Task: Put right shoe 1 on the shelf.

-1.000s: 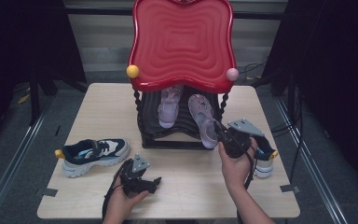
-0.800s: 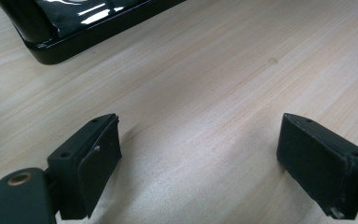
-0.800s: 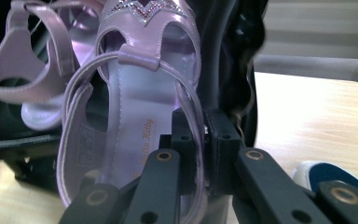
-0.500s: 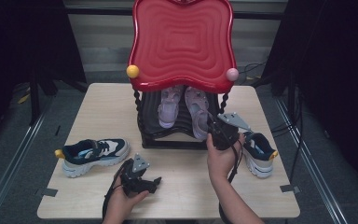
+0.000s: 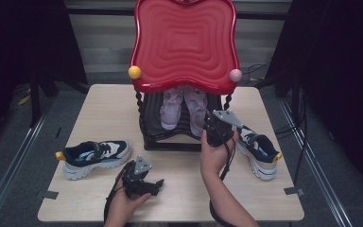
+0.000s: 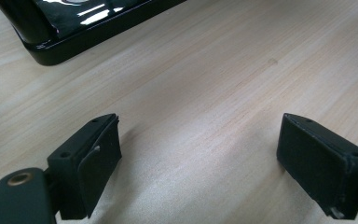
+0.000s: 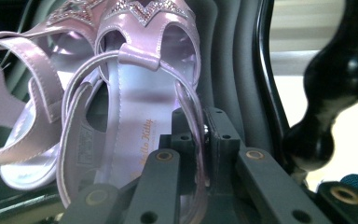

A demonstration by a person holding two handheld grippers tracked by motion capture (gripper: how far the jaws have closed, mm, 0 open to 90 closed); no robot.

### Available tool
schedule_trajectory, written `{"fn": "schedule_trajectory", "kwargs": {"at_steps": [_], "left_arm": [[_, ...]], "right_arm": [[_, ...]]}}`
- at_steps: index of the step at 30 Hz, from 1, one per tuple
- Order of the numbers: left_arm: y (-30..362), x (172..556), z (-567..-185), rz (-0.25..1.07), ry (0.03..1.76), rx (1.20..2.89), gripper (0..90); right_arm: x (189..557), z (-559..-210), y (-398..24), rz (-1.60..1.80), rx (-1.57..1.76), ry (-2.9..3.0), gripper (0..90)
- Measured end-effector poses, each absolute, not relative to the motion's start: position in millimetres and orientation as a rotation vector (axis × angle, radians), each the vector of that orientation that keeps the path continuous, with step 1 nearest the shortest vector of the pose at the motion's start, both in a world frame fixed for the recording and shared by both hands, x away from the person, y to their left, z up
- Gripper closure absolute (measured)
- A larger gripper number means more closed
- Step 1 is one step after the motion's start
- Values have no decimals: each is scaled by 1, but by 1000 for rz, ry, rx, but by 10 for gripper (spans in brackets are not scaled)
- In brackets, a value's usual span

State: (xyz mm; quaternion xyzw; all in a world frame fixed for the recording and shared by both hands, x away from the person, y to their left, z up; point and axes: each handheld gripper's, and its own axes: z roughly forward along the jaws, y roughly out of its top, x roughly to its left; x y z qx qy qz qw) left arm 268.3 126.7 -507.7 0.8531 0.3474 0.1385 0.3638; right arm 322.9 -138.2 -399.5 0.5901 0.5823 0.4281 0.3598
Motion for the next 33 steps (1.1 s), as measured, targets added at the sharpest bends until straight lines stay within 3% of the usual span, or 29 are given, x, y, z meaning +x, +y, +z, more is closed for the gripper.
{"fn": "schedule_trajectory", "kwargs": {"at_steps": [33], "left_arm": [[125, 269, -508, 356, 899, 2185, 130]], "right_arm": [[353, -405, -114, 1026, 1509, 1466, 814]]}}
